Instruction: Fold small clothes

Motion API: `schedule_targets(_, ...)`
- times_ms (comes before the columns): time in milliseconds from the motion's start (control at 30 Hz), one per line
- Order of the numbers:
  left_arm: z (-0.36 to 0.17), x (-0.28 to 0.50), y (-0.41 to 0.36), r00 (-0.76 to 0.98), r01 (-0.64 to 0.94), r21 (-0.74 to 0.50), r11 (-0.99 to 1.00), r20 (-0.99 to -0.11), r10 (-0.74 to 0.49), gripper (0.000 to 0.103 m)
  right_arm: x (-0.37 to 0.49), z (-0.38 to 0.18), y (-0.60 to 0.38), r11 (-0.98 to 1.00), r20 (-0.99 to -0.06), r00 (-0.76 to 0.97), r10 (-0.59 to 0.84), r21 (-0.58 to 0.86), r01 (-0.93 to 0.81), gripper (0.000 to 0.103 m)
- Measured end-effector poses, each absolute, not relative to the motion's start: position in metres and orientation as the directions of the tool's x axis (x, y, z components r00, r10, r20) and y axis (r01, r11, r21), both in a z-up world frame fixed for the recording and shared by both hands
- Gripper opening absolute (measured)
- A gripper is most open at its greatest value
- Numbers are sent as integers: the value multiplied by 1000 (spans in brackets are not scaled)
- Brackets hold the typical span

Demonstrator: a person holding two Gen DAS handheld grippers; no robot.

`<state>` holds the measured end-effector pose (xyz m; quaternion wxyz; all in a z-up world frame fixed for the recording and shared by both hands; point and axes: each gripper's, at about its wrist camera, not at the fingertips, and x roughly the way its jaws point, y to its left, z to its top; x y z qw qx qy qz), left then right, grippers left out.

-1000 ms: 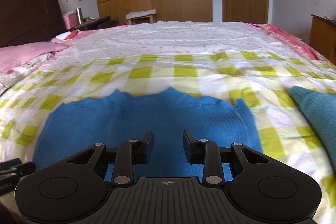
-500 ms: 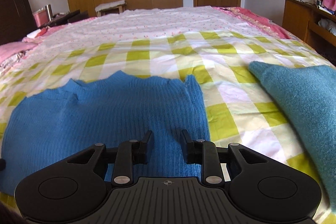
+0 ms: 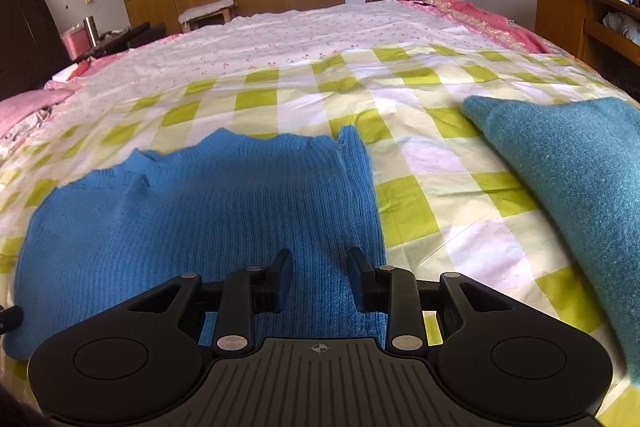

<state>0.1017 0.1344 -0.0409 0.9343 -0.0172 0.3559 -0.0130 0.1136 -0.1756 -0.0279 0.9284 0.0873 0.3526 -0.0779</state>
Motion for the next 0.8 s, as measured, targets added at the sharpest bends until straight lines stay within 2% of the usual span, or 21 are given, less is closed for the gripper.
schedule_targets(100,-42,102,134,743,13,-33,999,-668,-31,45,110,-28,-182,971,-663,742,-96,101,215,30)
schedule_targets(200,-43,100,134,743,12,-28,1000,-668,-27,45,110,-37,-192,966,-703,705,-99,103,239,31)
schedule_targets(400,-34,94,135,754,-16,-75,997,-656,-37,45,100,-37,-200,969,-675,733,-87,115,221,31)
schedule_targets(500,-34,90,130,752,-13,-60,998,-658,-30,45,103,-42,-203,966,-697,713,-76,124,225,32)
schedule_targets(800,-26,74,101,768,48,28,998,-640,-19,45,96,-27,-208,957,-660,751,-17,207,204,32)
